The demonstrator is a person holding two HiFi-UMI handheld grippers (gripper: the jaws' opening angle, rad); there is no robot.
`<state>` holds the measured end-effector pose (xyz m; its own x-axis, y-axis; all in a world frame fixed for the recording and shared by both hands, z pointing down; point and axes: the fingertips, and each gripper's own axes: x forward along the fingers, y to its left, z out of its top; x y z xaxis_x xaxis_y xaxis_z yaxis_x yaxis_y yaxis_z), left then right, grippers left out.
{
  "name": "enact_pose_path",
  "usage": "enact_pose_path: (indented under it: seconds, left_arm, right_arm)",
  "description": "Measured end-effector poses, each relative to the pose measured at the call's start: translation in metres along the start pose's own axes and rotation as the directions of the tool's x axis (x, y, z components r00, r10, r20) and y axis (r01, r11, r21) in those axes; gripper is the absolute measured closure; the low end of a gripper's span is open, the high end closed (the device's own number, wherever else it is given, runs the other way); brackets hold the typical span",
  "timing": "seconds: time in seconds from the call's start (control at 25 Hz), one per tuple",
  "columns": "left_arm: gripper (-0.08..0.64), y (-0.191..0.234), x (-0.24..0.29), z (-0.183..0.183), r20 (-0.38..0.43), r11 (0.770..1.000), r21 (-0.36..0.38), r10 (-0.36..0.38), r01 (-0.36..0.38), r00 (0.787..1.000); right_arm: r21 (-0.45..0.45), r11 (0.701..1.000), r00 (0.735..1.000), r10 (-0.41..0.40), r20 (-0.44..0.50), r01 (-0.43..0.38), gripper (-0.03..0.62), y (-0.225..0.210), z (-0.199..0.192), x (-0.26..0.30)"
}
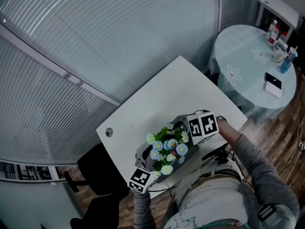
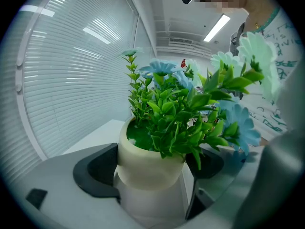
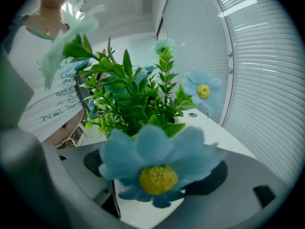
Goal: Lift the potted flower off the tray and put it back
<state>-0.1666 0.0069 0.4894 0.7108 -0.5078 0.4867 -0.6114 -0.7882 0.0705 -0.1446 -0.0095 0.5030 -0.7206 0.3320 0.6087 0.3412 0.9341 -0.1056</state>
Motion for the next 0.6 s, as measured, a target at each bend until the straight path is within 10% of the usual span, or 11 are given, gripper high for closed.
enact_pose_path:
  seconds: [0.6]
  left_arm:
    - [0.117, -0.002, 0.018, 0.01, -0.003, 1.0, 0.005, 0.011, -0.011, 1.0]
  right_arm:
    - [0.008, 1.0, 1.0, 0.017, 0.01, -0.017, 0.216, 0.0, -0.007, -0.018]
